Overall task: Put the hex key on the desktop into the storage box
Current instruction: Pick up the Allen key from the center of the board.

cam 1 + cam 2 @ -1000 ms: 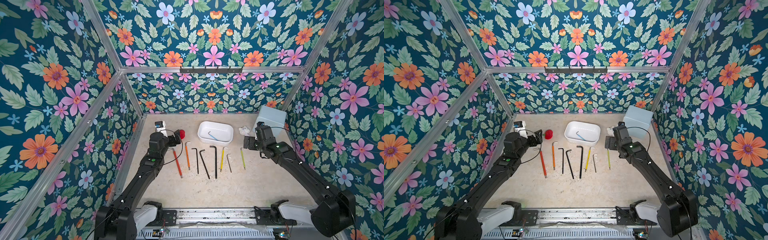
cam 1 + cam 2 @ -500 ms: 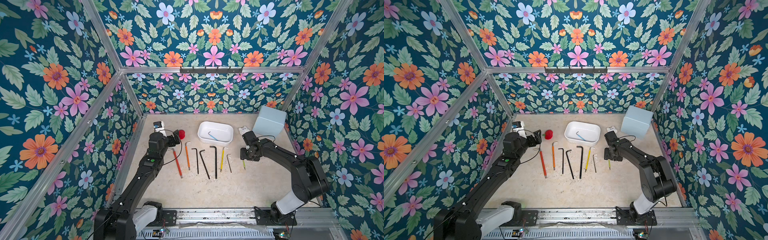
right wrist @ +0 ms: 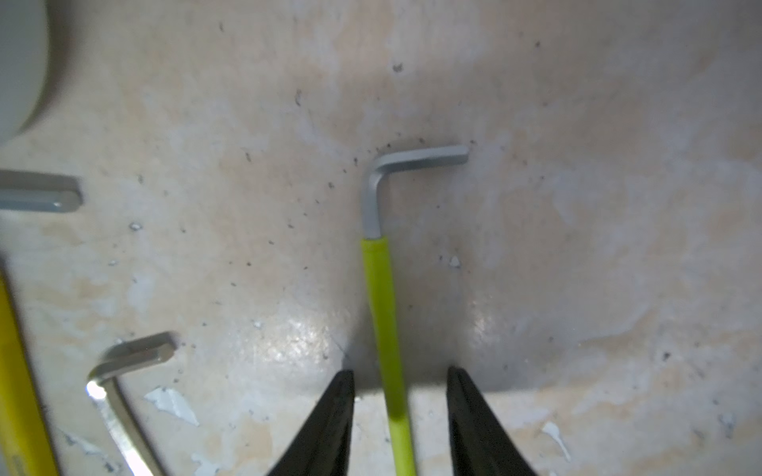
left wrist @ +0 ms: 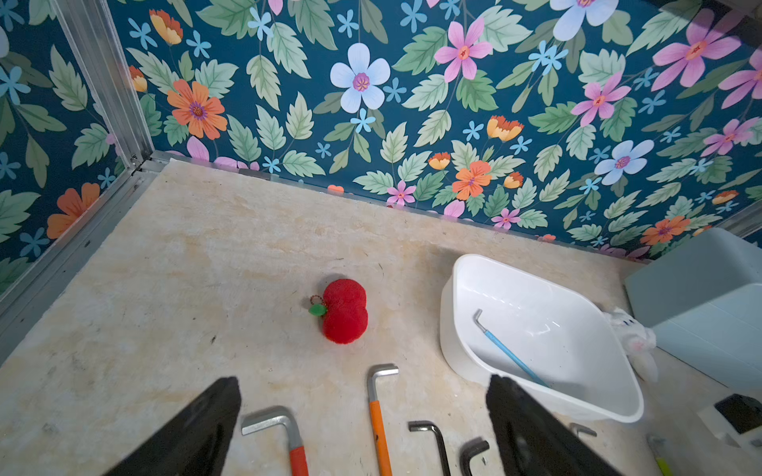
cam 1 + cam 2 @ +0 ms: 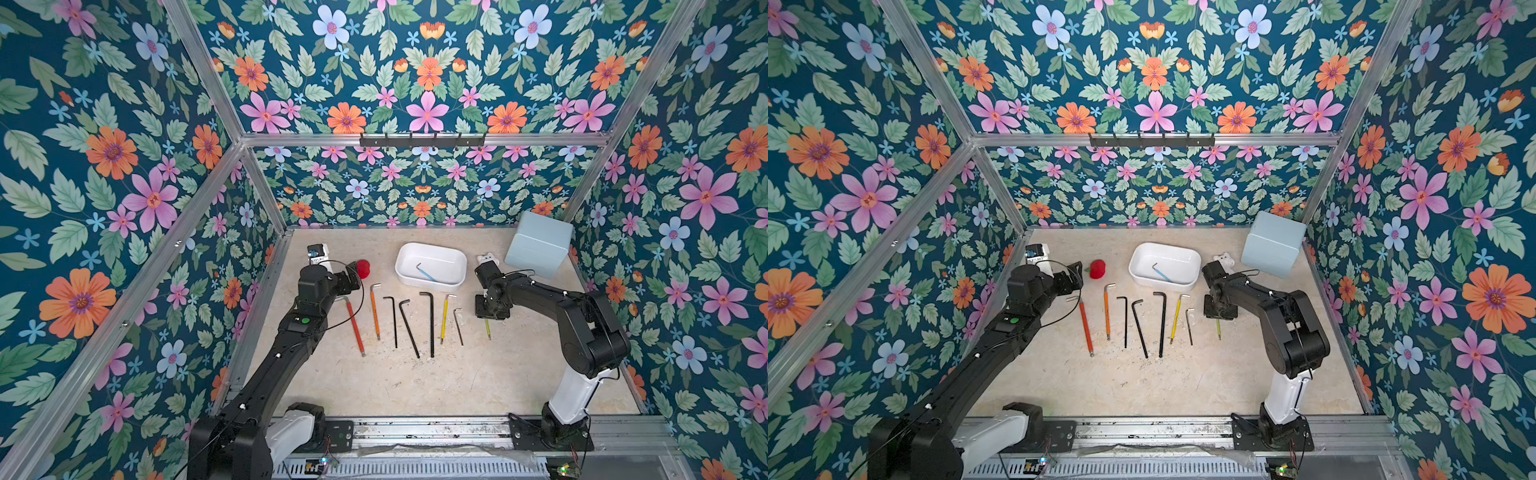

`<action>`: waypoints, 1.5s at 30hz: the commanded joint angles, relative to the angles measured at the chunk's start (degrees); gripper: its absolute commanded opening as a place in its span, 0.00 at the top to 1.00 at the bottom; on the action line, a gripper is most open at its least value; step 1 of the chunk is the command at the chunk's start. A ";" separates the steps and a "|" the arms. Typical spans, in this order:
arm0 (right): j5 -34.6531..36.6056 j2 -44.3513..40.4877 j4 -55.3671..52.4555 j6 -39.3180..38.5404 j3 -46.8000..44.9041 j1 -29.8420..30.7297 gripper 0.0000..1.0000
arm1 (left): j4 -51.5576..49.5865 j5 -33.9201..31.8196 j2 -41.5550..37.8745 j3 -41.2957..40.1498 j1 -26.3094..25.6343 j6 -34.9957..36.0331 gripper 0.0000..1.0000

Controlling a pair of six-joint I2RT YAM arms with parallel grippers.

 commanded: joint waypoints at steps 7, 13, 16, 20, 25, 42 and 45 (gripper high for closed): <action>-0.14 0.51 -1.41 0.97 -3.26 0.03 0.84 | 0.38 -0.08 -0.52 0.08 -0.04 -0.61 0.01; -0.05 -1.08 -1.57 0.89 -4.91 0.00 1.00 | 0.58 -0.08 -0.78 -0.14 -0.03 -1.05 0.01; 1.35 -2.33 -1.84 0.32 -4.82 -0.02 1.00 | 0.90 0.09 -0.43 -0.04 -0.04 -1.13 0.01; 3.31 -5.56 -1.76 -3.07 -4.02 0.00 1.00 | 1.08 0.36 -0.01 0.27 -0.04 -1.26 0.01; 7.05 -8.66 -3.68 -11.55 2.23 -0.04 1.00 | 1.77 0.56 -0.59 0.19 -0.04 -1.63 0.01; -18.34 -1.31 4.29 -43.96 23.87 1.48 1.00 | 0.51 0.55 -2.02 0.79 -0.04 -1.28 0.01; -21.86 2.48 4.04 -47.51 27.74 1.72 1.00 | 0.13 -0.24 -2.74 0.46 -0.04 -0.65 0.01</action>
